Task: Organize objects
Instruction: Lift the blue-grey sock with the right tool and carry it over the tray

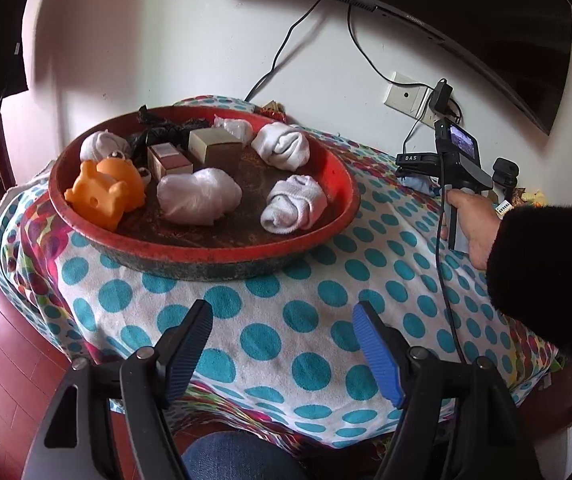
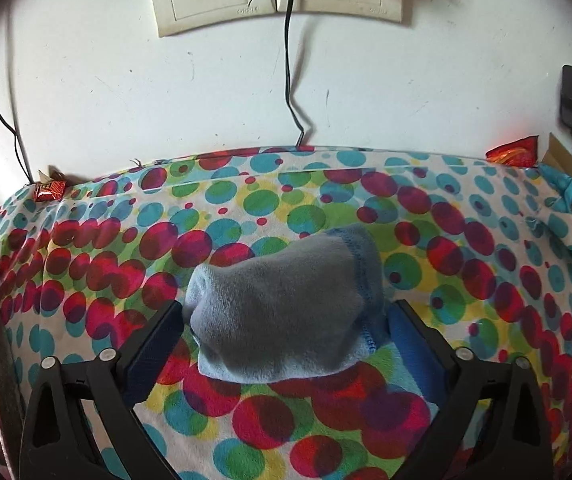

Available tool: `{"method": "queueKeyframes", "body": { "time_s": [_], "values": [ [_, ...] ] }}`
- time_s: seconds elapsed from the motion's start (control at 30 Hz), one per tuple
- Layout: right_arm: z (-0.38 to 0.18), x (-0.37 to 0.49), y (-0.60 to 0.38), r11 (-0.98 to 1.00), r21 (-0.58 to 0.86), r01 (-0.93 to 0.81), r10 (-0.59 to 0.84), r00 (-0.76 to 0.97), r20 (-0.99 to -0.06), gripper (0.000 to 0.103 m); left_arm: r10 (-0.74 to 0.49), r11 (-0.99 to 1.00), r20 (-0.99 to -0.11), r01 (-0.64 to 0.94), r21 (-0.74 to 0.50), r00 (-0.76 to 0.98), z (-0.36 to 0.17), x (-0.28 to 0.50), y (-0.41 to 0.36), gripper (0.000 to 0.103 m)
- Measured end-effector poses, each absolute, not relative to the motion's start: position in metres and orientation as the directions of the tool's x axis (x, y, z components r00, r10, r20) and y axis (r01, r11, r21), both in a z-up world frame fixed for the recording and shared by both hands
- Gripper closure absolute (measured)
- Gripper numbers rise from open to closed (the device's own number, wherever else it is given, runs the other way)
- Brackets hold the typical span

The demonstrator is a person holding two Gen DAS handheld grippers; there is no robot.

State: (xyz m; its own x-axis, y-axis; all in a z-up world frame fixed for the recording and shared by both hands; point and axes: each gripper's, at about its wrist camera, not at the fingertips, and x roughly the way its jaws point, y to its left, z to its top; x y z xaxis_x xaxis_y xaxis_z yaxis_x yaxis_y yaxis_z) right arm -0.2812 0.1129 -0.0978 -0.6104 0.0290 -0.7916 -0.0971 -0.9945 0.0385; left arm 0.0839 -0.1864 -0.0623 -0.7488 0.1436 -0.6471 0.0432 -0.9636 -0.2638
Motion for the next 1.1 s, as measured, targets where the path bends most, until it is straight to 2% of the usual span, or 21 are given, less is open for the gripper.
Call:
{"method": "queueKeyframes", "body": {
  "time_s": [0.07,0.1,0.13,0.23,0.3,0.63,1.1],
  "values": [
    [-0.097,-0.281,0.113,-0.995,0.041,-0.093,0.025,-0.613,-0.789,0.018,0.142,-0.965,-0.648,0.041,-0.26,-0.749,-0.063,0.084,-0.185,0.028],
    [-0.096,-0.281,0.112,-0.996,0.035,-0.086,0.026,-0.615,-0.788,0.025,0.14,-0.967,-0.647,0.038,-0.253,-0.75,-0.062,0.085,-0.184,0.028],
    [-0.096,-0.279,0.111,-0.997,0.024,-0.076,0.028,-0.62,-0.784,0.037,0.138,-0.968,-0.645,0.035,-0.248,-0.751,-0.062,0.086,-0.183,0.028],
    [-0.093,-0.275,0.112,-0.998,0.018,-0.063,0.025,-0.617,-0.786,0.052,0.143,-0.969,-0.643,0.024,-0.244,-0.753,-0.061,0.087,-0.179,0.028],
    [-0.088,-0.269,0.112,-0.998,-0.001,-0.068,0.043,-0.619,-0.784,0.056,0.144,-0.972,-0.642,0.014,-0.235,-0.753,-0.061,0.088,-0.175,0.028],
    [-0.034,-0.234,0.101,-0.996,-0.084,-0.044,0.092,-0.673,-0.734,0.056,0.115,-0.981,-0.636,0.015,-0.196,-0.763,-0.059,0.093,-0.166,0.028],
    [0.044,-0.166,0.042,-0.986,-0.155,0.054,0.061,-0.757,-0.651,0.056,0.085,-0.986,-0.645,0.031,-0.166,-0.759,-0.06,0.096,-0.158,0.028]
  ]
}}
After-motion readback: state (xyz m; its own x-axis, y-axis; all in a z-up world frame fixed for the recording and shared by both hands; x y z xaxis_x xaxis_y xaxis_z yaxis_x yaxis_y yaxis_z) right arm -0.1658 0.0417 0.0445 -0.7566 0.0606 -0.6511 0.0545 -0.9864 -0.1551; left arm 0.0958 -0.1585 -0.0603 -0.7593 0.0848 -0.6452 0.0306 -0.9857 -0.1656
